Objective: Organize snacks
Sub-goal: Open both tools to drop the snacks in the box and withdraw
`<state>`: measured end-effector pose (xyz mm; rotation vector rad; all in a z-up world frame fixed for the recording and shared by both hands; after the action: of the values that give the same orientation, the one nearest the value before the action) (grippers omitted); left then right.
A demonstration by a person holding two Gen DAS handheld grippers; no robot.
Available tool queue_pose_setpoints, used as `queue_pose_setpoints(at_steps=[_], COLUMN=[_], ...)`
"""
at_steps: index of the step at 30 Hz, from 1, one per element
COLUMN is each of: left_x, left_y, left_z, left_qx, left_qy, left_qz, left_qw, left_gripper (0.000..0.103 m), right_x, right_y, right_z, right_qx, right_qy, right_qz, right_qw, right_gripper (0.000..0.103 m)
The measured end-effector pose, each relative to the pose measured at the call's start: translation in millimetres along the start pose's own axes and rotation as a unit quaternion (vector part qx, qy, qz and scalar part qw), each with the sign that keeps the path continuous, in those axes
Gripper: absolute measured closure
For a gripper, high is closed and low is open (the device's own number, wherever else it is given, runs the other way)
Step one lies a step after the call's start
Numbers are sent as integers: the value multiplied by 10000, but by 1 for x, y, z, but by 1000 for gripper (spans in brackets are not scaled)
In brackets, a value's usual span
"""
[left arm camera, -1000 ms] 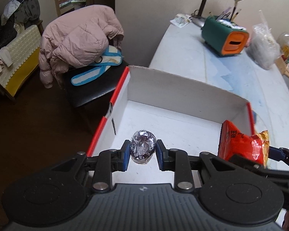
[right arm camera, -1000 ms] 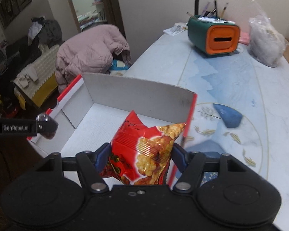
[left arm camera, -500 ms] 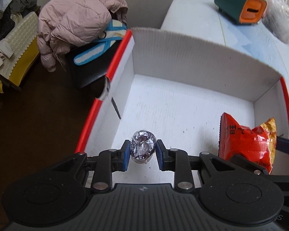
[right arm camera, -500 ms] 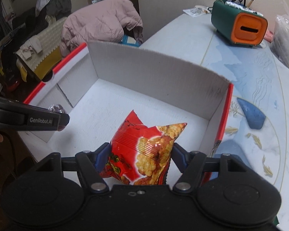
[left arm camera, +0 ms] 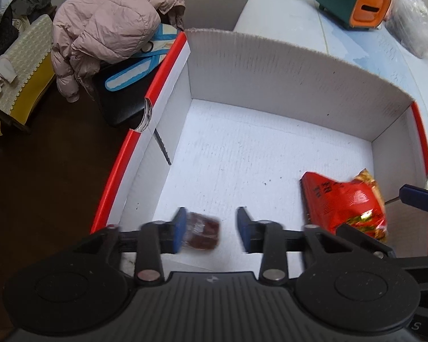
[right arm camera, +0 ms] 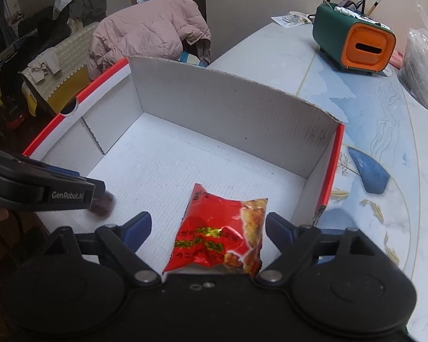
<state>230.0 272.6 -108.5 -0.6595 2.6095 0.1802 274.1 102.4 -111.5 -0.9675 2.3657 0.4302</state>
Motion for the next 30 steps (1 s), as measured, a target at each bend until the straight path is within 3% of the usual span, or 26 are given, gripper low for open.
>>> queue_pose_setpoints(at_steps=[1,9,11,17,30], left_x=[1,7,9,16,50], left_y=[0,-3,-2,-1,-13], left_z=[-4,-31,-39,-65,-133], left_qx=[17,145,179,329,679], left_qy=[-65,-371,-467,-761,-1539], left_qz=[-11,37,41,68,275], left_qw=[10000,9992,9987,9965,9854], left_gripper=[53,51,46,44,37], right_x=[0,0,1,4,26], right_y=[-1,-12,-13,-14,-13], right_z=[-2,-26,-35,-64,-132], right_qx=[10,-6,-17,-74,-108], right_qy=[-19,-230,-301,-515,-1036], right_qz=[32,289,347,511,608], right_qw=[10000,9993,9989,9973,9927], right_gripper=[16,13,12,9,2])
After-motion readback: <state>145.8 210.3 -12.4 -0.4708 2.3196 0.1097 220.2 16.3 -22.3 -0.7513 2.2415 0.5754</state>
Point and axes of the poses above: each gripper's, at about its wrist camera, not at the fingertips, and z roughly the way its jaws point, y to its left, x to its underside, the point moved 2 cm from there along z, roughly the way its jaws point, and after that the axes turned 4 degrees about -y, right-handed, at the moved point
